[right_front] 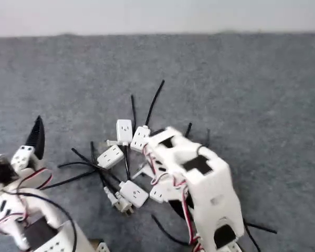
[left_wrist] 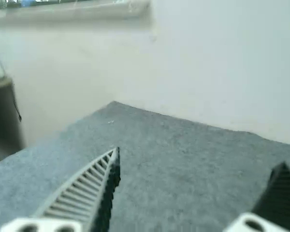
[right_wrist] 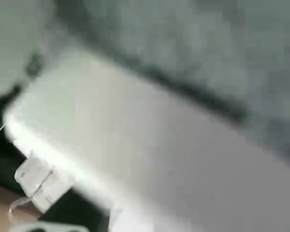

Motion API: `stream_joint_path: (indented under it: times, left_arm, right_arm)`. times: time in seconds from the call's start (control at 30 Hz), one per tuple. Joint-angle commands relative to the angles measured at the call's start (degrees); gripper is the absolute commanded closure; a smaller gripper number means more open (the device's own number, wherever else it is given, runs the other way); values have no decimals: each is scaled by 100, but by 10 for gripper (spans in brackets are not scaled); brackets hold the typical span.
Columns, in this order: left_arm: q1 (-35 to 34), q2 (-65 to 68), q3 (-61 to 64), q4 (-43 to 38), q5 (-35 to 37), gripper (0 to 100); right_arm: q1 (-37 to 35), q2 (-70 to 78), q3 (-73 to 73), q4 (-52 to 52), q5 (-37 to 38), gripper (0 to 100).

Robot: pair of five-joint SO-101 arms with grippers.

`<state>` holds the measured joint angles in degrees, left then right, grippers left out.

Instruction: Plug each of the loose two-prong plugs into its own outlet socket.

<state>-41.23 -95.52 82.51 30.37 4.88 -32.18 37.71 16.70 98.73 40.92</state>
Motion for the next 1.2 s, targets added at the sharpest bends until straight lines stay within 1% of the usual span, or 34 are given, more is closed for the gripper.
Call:
stream_joint_path:
  times: [0.0,0.13,0.23,0.33,0.47,0.57,0.83,0.93,1.0,1.1,1.17]
  left_arm:
    - [-35,-62,-215,-114,70,555]
    - [-9,-62,-207,-114,70,555]
    - [193,-53,-207,-88,35,555]
    - [510,-62,-207,149,18,555]
    - [1002,-62,-207,369,-229,555]
    - [1196,-62,-207,501,-246,555]
    - [1266,-35,-189,545,-246,555]
    - [1512,-62,-22,510,-273,555]
    - [1741,-62,13,519,-484,555]
    - [2066,-62,145,510,-747,555]
    - [2198,-62,198,501,-870,555]
  right_arm:
    - [-48,-119,53,31,70,990]
    - [-48,-391,53,-207,70,990]
    - [-198,-673,0,-224,62,990]
    - [-338,-1130,-79,-242,-79,990]
    - [-356,-2070,-703,101,-264,990]
    - [-347,-2800,-1389,444,-290,990]
    - [-338,-4593,-2382,426,-686,988]
    - [-286,-5112,-2593,418,-712,987]
    - [-259,-5446,-2787,418,-712,986]
    - [-4,-5974,-3138,330,-721,986]
    - [233,-6299,-3270,40,-721,986]
